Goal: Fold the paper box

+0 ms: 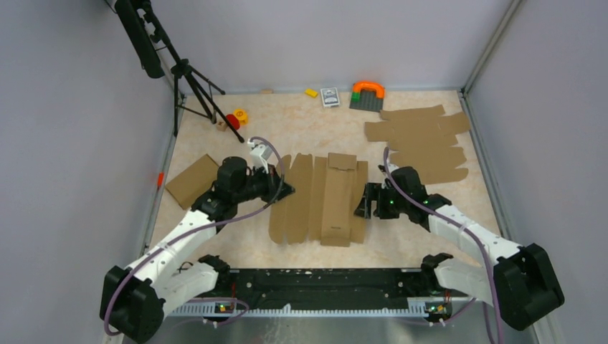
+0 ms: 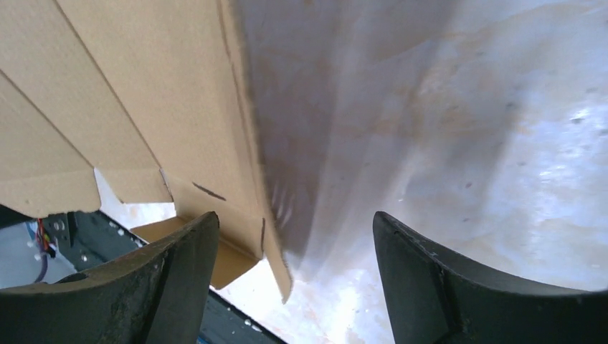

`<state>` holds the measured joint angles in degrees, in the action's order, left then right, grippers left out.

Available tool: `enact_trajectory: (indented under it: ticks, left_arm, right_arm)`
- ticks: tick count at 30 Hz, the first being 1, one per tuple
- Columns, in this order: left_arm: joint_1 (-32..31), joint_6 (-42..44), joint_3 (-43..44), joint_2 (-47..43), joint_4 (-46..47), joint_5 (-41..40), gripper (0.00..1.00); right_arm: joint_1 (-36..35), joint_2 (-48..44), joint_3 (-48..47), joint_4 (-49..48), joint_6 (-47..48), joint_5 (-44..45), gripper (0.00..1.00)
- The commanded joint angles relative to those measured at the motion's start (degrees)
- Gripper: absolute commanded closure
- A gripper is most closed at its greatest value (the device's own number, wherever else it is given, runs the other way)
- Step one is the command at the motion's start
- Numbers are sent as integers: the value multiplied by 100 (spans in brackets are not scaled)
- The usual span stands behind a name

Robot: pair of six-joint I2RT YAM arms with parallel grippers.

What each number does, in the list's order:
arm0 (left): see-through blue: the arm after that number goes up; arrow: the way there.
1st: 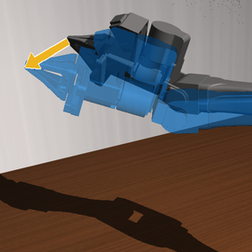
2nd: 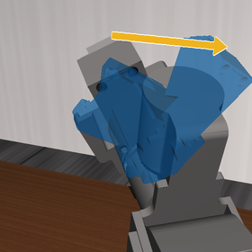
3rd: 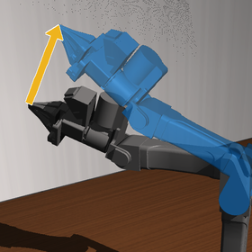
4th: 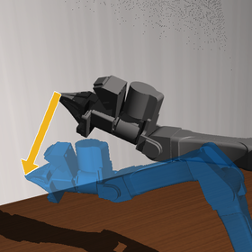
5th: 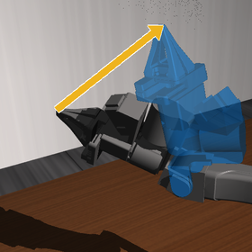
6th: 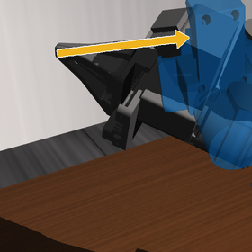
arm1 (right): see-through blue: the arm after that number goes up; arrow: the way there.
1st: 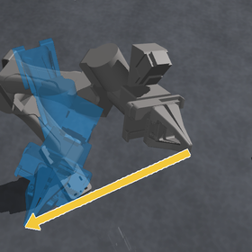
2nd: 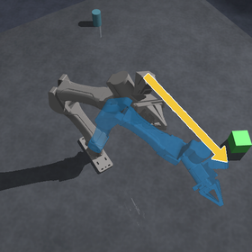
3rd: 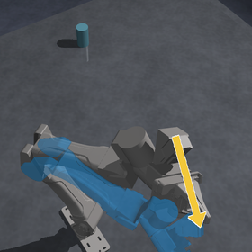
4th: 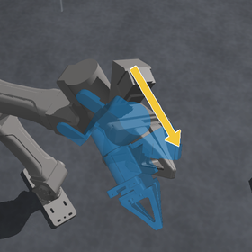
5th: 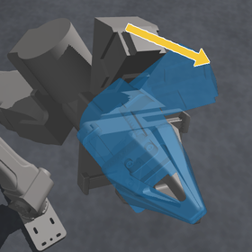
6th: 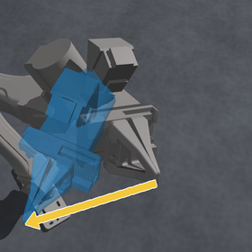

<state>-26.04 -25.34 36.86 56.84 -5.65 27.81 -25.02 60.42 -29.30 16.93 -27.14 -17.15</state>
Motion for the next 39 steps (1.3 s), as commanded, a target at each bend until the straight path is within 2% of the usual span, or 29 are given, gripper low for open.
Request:
enact_trajectory:
  ticks: [1,9,13,19,22,25,29,34,39]
  left_arm:
    - [-80,-5,-256,-426,515,-371,100]
    - [-97,-393,-749,-949,897,-803,100]
    - [-103,-578,-959,-1018,1198,-707,100]
    - [-115,-502,-951,-1096,1151,-725,100]
    - [-117,-532,-900,-1041,1103,-685,100]
    - [-118,-634,-845,-1049,1023,-809,100]
    - [-118,-957,-913,-1118,1162,-875,100]
    - [-120,-1139,-1038,-1186,1355,-894,100]
    - [-118,-1437,-985,-1044,1365,-759,100]
  right_arm:
    - [-508,191,85,-180,-353,230,21]
    - [-1242,127,464,-458,-865,475,20]
    - [-1590,128,463,-324,-891,918,21]
    - [-1688,136,403,-159,-617,1213,32]
    - [-1763,150,344,-163,-446,1192,41]
    - [-2114,65,249,-116,-355,1369,40]
    - [-2565,-69,250,-100,-333,1691,33]
    - [-2759,5,317,-101,-406,1984,30]
    - [-2880,216,327,-172,-403,2262,31]
